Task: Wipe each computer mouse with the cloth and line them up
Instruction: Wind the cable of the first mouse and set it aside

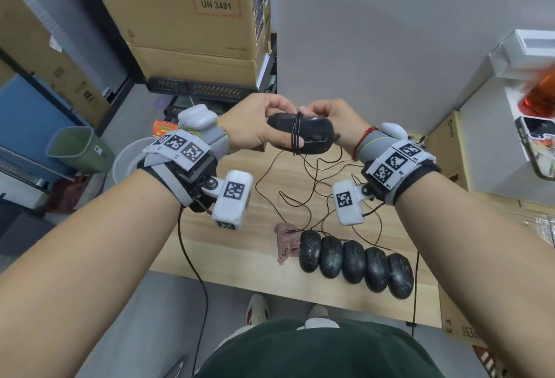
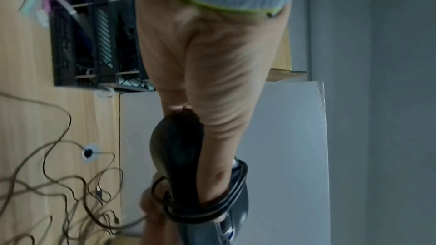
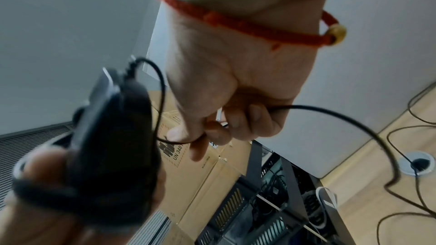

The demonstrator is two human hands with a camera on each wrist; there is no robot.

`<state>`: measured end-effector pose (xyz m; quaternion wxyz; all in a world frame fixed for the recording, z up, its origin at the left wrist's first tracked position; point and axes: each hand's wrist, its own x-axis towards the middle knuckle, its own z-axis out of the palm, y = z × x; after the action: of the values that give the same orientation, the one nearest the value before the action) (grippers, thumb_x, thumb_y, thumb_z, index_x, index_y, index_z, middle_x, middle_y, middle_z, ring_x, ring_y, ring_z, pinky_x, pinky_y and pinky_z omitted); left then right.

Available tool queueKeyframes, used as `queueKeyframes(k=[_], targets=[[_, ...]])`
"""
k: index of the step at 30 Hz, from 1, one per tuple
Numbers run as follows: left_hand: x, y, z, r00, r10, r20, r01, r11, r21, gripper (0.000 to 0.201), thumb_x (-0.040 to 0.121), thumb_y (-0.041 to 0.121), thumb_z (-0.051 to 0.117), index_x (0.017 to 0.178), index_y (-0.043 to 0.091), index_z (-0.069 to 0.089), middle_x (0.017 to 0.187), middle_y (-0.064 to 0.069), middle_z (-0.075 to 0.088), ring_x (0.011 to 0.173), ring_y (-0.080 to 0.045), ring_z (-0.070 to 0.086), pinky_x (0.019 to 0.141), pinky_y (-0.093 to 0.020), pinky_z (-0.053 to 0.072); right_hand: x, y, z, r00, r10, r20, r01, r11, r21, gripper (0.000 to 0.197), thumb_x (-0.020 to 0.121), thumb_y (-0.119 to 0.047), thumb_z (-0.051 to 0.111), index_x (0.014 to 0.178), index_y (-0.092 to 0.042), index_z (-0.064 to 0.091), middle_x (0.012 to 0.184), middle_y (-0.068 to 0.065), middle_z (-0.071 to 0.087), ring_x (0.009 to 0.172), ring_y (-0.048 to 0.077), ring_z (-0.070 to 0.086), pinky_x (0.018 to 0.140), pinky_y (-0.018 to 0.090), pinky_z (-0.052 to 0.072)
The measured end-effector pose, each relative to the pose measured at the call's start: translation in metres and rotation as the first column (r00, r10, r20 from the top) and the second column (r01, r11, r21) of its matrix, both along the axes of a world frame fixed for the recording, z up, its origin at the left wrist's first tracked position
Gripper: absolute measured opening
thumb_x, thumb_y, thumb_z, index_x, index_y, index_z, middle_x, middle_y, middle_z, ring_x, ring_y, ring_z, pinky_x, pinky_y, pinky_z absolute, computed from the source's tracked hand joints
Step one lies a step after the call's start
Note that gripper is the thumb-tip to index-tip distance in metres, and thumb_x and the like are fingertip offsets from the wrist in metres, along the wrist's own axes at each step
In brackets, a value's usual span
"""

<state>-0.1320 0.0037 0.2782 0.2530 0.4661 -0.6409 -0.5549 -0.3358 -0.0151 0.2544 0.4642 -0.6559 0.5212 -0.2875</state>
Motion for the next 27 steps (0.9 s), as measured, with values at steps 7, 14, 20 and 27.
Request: queueKeyframes(k=[7, 14, 20, 27], targets=[[0.000, -0.015, -0.008, 0.887, 0.441, -0.136, -0.449, 0.893, -0.031, 0.060, 0.056, 0.019, 0.098, 0.104, 0.008, 0.065, 0.095, -0.006, 0.075, 0.082, -0.016, 0.071, 0.074, -0.032, 0.059, 0.010, 0.021, -0.016, 0.996, 0.049, -0.070, -0.048, 0.999, 0.019, 0.032, 0.101, -0.032, 0.055, 0.081, -0.014, 0.071, 0.053, -0.010, 0.042, 0.044, 0.004, 0.034, 0.046, 0.016, 0.030], [0.011, -0.018, -0.028, 0.800, 0.494, 0.342, -0.447, 0.870, -0.209, 0.051, 0.061, 0.032, 0.096, 0.100, 0.022, 0.065, 0.092, 0.010, 0.065, 0.074, -0.005, 0.059, 0.053, -0.020, 0.042, 0.012, 0.024, 0.011, 0.979, 0.141, -0.146, -0.147, 0.989, -0.031, 0.030, 0.093, -0.037, 0.067, 0.073, -0.018, 0.076, 0.042, -0.009, 0.023, 0.044, 0.010, 0.019, 0.044, 0.021, 0.018], [0.012, -0.018, -0.026, 0.804, 0.285, 0.522, -0.199, 0.956, -0.216, 0.046, 0.057, 0.031, 0.097, 0.089, 0.028, 0.064, 0.093, 0.007, 0.068, 0.078, -0.012, 0.060, 0.054, -0.024, 0.040, 0.013, 0.013, 0.028, 0.984, 0.133, -0.119, -0.143, 0.986, -0.080, 0.029, 0.093, -0.030, 0.069, 0.078, -0.006, 0.074, 0.040, -0.013, 0.035, 0.041, 0.007, 0.030, 0.042, 0.014, 0.029], [0.004, -0.009, -0.008, 0.943, -0.037, 0.331, 0.066, 0.995, -0.075, 0.044, 0.061, 0.021, 0.097, 0.083, 0.024, 0.060, 0.070, 0.011, 0.065, 0.058, -0.001, 0.054, 0.059, -0.018, 0.041, 0.008, -0.002, 0.016, 0.997, 0.043, -0.060, -0.048, 0.994, -0.093, 0.029, 0.090, -0.031, 0.072, 0.084, -0.003, 0.071, 0.065, 0.001, 0.052, 0.060, 0.009, 0.043, 0.062, 0.024, 0.038]])
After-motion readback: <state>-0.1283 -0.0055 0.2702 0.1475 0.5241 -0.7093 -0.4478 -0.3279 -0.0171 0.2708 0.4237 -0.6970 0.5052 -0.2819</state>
